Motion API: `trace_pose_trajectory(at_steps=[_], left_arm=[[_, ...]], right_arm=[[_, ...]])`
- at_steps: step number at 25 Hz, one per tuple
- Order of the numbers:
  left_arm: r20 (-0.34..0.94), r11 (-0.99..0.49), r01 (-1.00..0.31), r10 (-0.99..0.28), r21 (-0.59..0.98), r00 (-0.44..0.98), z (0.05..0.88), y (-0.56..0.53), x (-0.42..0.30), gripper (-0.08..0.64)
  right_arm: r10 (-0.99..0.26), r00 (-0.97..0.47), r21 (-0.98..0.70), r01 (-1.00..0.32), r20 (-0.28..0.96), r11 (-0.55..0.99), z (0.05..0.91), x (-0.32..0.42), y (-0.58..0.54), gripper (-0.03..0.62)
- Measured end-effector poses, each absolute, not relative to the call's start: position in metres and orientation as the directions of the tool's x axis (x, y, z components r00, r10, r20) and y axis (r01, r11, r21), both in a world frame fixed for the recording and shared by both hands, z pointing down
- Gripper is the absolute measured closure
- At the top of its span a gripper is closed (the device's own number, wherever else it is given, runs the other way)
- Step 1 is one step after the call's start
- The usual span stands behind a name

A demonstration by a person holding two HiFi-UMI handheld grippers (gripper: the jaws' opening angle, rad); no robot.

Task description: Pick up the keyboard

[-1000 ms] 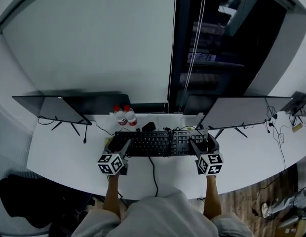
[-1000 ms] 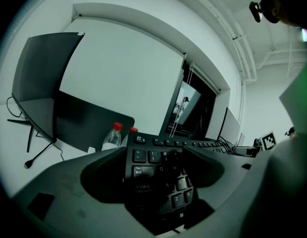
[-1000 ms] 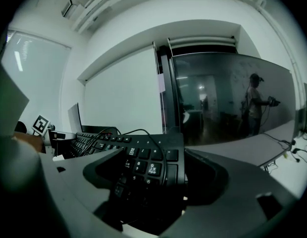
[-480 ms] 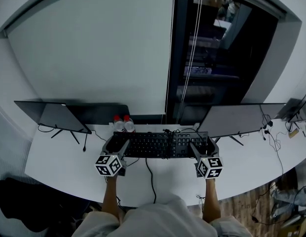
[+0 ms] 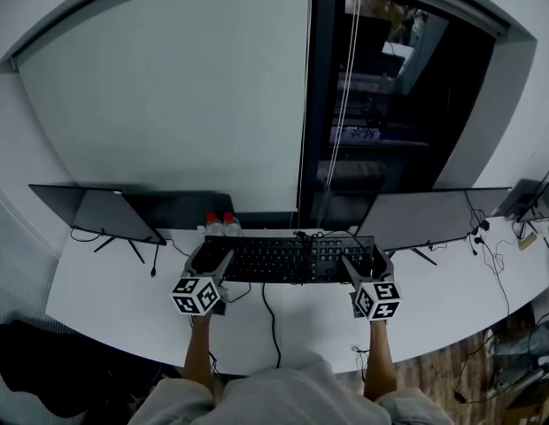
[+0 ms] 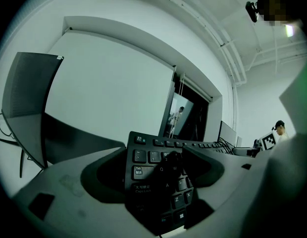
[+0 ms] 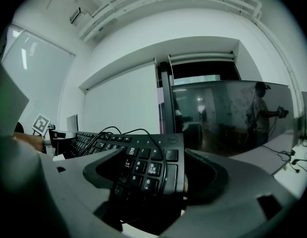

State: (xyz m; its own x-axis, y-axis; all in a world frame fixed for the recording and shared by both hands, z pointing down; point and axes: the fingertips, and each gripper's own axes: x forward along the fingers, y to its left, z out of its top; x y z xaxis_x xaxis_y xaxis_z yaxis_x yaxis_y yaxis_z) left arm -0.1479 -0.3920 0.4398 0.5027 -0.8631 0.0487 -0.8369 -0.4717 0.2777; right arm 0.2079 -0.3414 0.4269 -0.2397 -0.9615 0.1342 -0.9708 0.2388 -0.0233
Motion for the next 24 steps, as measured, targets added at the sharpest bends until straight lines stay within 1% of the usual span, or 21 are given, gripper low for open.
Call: trace_pose_trajectory(at_steps=[24], left_arm=[[0.07,-0.458,-0.841,-0.866,0.29,0.496,0.449,-0.3993,-0.1484,0.233]], right_arm=[[-0.957,-0.245,-0.028,-0.969,0.156,0.244,0.4355,0.2075,-0.3516,0.221]])
